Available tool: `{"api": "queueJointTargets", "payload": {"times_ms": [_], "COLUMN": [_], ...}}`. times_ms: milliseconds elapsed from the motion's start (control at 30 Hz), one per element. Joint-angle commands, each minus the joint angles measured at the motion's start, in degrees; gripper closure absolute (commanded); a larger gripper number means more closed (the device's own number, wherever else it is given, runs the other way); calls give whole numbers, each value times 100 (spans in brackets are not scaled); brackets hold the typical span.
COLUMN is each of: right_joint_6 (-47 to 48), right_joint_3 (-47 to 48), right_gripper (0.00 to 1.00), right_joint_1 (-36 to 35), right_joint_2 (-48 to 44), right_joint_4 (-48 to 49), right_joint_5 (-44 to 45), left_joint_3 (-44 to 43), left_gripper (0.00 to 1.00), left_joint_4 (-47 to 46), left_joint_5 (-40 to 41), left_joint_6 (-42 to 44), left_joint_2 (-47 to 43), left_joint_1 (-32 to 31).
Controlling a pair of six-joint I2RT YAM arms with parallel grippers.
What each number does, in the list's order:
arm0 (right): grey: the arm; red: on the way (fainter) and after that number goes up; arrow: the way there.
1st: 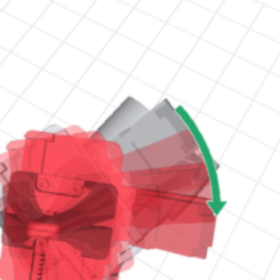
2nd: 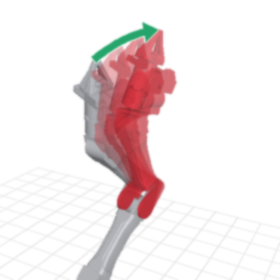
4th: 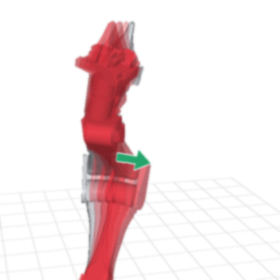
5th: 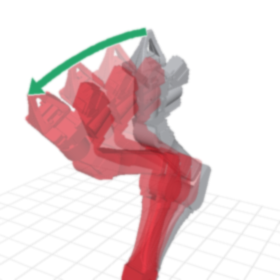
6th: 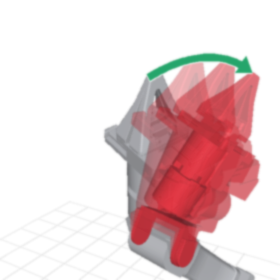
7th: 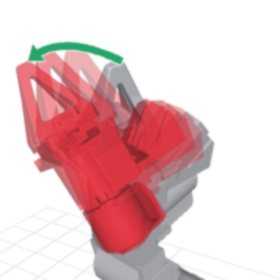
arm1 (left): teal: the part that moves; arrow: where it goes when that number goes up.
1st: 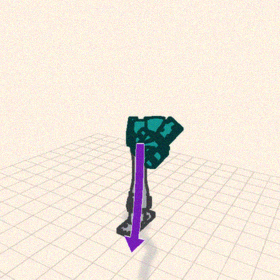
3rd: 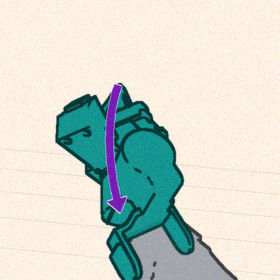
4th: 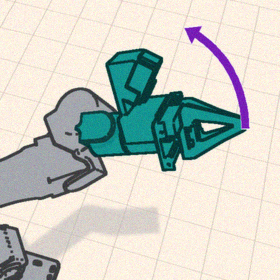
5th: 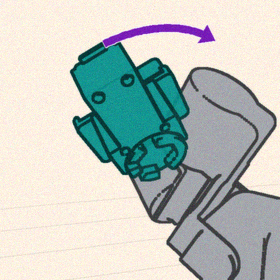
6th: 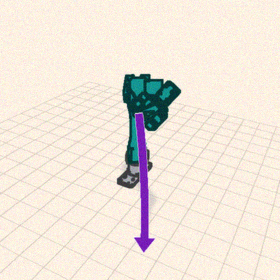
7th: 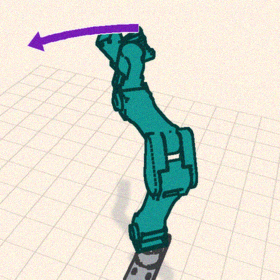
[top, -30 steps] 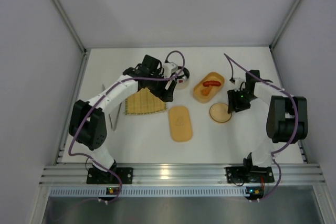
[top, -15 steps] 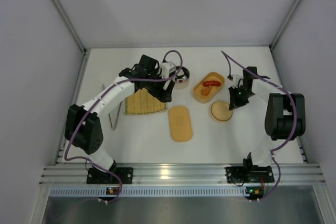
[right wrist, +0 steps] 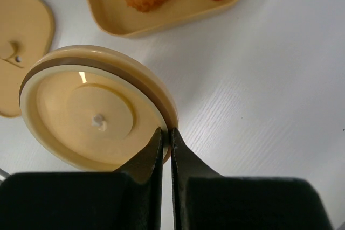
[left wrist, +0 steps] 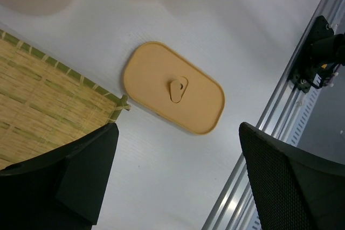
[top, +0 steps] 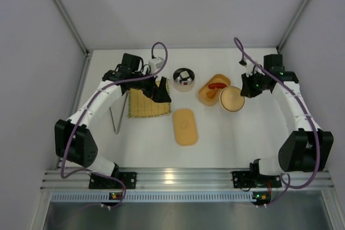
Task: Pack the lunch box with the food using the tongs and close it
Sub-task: Pick up the box lid from the center of the board, then close the box lid on the packing box.
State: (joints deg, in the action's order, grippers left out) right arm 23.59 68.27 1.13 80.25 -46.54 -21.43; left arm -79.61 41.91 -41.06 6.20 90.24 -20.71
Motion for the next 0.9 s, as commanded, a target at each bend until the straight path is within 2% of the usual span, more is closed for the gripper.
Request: {"api": "queueJointTargets", "payload": {"times_ms": [0, 33, 67, 100, 200, 233, 267, 333, 467, 533, 600, 633, 867], "right_joint_6": [383, 357, 313, 252, 50, 14, -39, -197, -364, -356, -303, -312, -277], "right_joint_3": [721, 871, 898, 872, 723, 688, 662, 574, 486, 459, 415, 398, 231], "right_gripper": [100, 100, 100, 100, 100, 100, 100, 100, 100, 100, 100, 100, 100], "right_joint_1": [-69, -69, -69, -69, -490, -682, -788, -1112, -1562, -1763, -1870, -1957, -2257], "right_joint_2": [86, 140, 175, 219, 193, 158, 149, 105, 123, 184, 228, 219, 132], "right_joint_4": [-986, -1110, -1189, -1295, -1270, -1261, -1235, -1138, -1067, -1111, -1172, -1216, -1366], "right_joint_5": [-868, -1037, -1213, -1528, -1863, -1934, -2005, -2172, -2496, -2533, -2559, -2576, -2928], "left_joint_3": [644, 832, 920, 826, 859, 938, 1017, 1141, 1044, 1376, 1922, 2002, 1967], "left_gripper": [2, 2, 2, 2, 2, 2, 2, 2, 2, 2, 2, 2, 4], "left_joint_4": [-1103, -1402, -1448, -1231, -817, -607, -509, -657, -869, -1427, -1738, -1730, -1045], "left_joint_5": [-896, -530, -248, 338, 1237, 1884, 2317, 2943, 3025, 3252, 3455, 3455, 3289], "left_joint_6": [74, 223, 877, 1275, 2444, 3474, 3894, 4763, 5671, 6590, 7234, 7734, 8907], "left_joint_2": [-1249, -1472, -1665, -1815, -2166, -2281, -2422, -2774, -2924, -3099, -3240, -3249, -3074], "left_joint_1": [-29, -108, -370, -512, -925, -1118, -1615, -1979, -2909, -3567, -3860, -4070, -4670]}}
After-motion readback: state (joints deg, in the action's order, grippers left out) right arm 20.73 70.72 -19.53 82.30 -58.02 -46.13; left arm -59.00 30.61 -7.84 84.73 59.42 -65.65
